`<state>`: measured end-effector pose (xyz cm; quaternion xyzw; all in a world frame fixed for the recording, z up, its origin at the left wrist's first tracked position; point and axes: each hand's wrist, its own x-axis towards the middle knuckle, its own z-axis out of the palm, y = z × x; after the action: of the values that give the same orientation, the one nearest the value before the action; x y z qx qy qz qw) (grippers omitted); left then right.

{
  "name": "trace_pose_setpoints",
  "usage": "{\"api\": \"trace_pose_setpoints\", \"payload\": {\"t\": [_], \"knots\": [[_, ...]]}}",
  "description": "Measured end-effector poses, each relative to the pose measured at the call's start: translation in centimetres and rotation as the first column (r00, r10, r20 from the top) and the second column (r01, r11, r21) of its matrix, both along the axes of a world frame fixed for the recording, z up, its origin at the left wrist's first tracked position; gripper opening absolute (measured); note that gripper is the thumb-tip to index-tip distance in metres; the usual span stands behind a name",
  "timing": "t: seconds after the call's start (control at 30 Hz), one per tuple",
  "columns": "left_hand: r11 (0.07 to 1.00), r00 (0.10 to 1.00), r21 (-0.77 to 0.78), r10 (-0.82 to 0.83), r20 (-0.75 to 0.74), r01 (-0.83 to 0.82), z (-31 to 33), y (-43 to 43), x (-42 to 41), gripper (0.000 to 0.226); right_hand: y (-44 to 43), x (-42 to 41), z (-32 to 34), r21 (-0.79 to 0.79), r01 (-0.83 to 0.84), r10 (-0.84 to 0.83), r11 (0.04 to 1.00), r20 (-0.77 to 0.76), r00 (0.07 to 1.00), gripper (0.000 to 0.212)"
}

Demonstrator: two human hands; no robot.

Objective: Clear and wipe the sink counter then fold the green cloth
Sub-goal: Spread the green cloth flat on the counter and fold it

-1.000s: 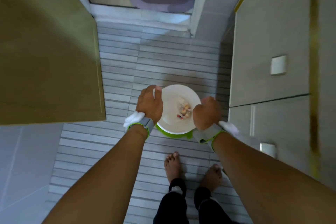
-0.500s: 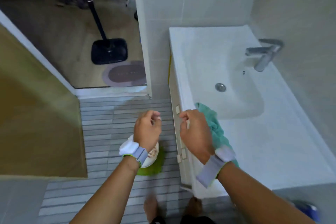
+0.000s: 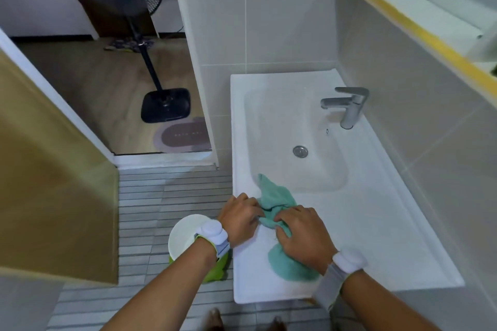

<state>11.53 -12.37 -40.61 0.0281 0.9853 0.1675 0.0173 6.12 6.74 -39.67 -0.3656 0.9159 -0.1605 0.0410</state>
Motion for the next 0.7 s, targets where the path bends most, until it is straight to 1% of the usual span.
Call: {"api": "trace_pose_setpoints", "payload": {"t": [0.03,0.13,0.2,0.23,0.27,0.33,0.4,0.47,0.57,0.63,0.7], "knots": [[1.0,1.0,0.001,0.008,-0.028,-0.008,0.1,0.1,-0.1,0.03,0.1,-0.3,0.2,-0.021,0.01,-0.01,1.0,-0.007,1.0,0.021],[0.998,0.989,0.03,0.057,-0.133,-0.053,1.0,0.5,-0.7,0.024,0.2,-1.0,0.9,-0.042,-0.025,0.021,0.999,-0.098,0.995,0.021],[0.995,0.983,0.075,0.076,-0.165,-0.065,2.5,0.6,-1.7,0.02,0.1,-1.4,1.3,-0.028,-0.033,0.029,0.999,-0.127,0.991,0.026],[0.993,0.983,0.098,0.075,-0.166,-0.059,3.3,0.7,-2.2,0.019,0.0,-1.4,1.6,-0.033,-0.008,0.004,0.999,-0.127,0.992,0.026],[0.99,0.983,0.131,0.076,-0.166,-0.055,4.2,0.7,-2.6,0.017,-0.1,-1.2,1.8,-0.054,0.033,-0.039,0.998,-0.111,0.993,0.025],[0.979,0.984,0.199,0.083,-0.161,-0.049,5.7,0.6,-3.4,0.011,-0.4,-1.1,2.3,-0.11,0.172,-0.176,0.979,-0.03,0.984,0.023],[0.975,0.983,0.219,0.08,-0.164,-0.043,6.8,0.3,-3.9,0.007,-0.5,-1.4,3.0,-0.128,0.307,-0.307,0.943,0.018,0.952,0.022],[0.975,0.985,0.217,0.085,-0.15,-0.051,7.6,-0.1,-4.2,0.005,-0.4,-1.9,3.7,-0.086,0.373,-0.372,0.924,0.03,0.928,0.02],[0.975,0.986,0.212,0.097,-0.133,-0.068,8.0,-1.0,-4.7,0.004,0.6,-2.9,4.3,0.015,0.408,-0.409,0.913,0.031,0.912,0.021],[0.985,0.993,0.161,0.076,-0.095,-0.06,8.0,-1.7,-5.1,0.01,1.5,-3.7,4.3,0.046,0.456,-0.457,0.889,0.017,0.889,0.023],[0.995,0.997,0.077,0.061,-0.052,-0.057,8.1,-2.5,-5.9,0.016,2.0,-4.9,4.5,0.024,0.527,-0.527,0.849,-0.001,0.85,0.023]]}}
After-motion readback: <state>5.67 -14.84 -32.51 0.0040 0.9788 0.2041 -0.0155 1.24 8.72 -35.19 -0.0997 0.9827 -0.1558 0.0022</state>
